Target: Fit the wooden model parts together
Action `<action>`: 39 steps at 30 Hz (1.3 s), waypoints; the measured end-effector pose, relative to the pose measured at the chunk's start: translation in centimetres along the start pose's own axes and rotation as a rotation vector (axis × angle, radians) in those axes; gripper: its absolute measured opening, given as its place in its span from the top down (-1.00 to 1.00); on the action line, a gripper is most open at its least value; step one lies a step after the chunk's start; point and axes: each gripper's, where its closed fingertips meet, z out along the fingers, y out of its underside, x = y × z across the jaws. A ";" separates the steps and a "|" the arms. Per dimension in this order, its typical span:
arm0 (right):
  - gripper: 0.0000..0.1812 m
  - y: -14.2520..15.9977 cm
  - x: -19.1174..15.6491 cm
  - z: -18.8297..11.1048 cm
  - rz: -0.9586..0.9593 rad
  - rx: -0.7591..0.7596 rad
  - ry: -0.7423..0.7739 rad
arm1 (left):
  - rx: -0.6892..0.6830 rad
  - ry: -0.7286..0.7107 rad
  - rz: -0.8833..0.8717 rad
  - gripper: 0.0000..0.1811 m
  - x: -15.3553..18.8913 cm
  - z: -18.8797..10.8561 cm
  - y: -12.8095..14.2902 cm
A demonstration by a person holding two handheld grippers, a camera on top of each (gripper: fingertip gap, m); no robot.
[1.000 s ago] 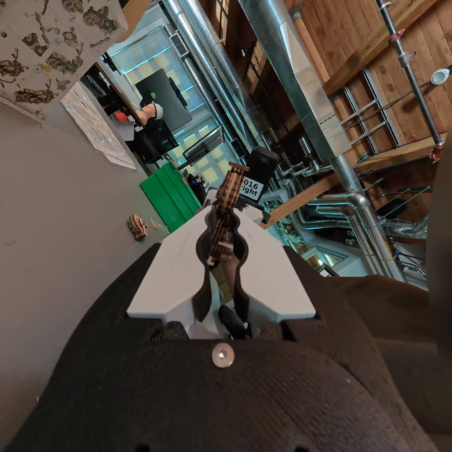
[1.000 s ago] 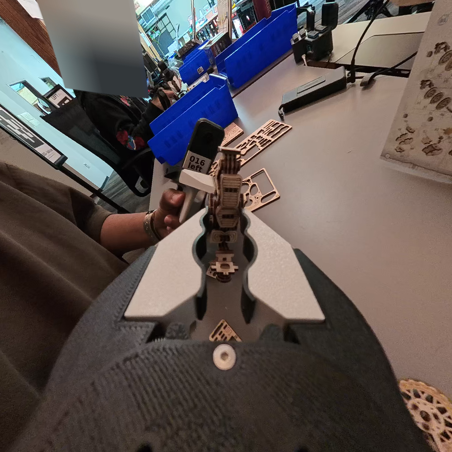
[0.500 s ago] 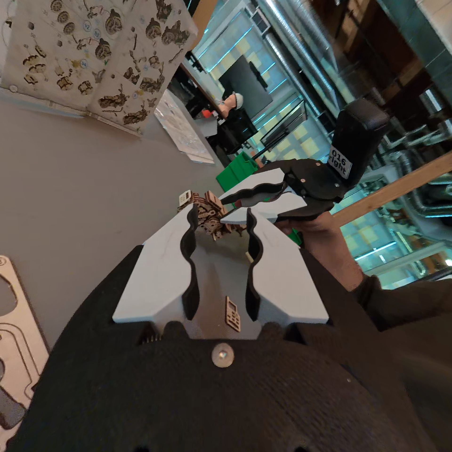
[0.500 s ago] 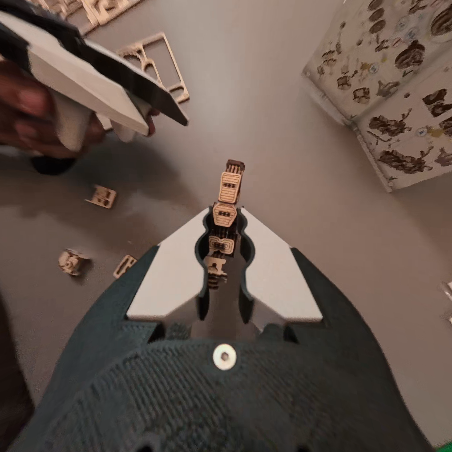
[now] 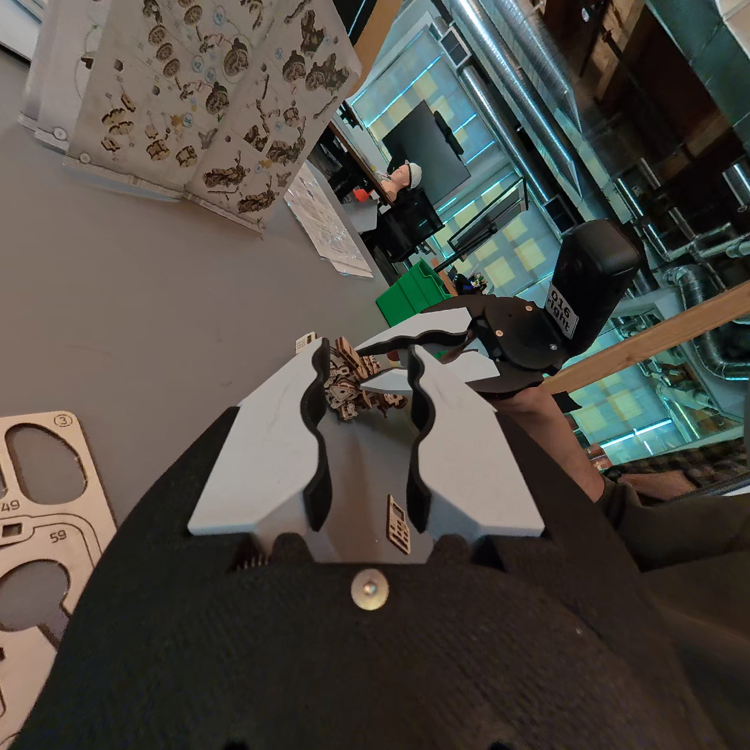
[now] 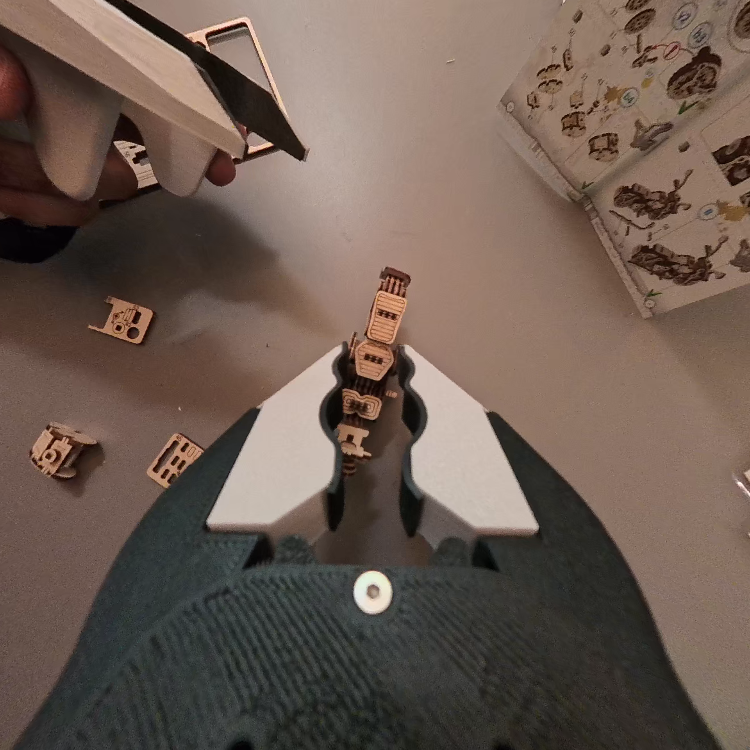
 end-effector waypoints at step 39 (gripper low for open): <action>0.65 3.6 1.1 -6.5 0.541 0.593 0.217 | -0.212 -0.060 0.314 0.53 0.4 2.0 5.0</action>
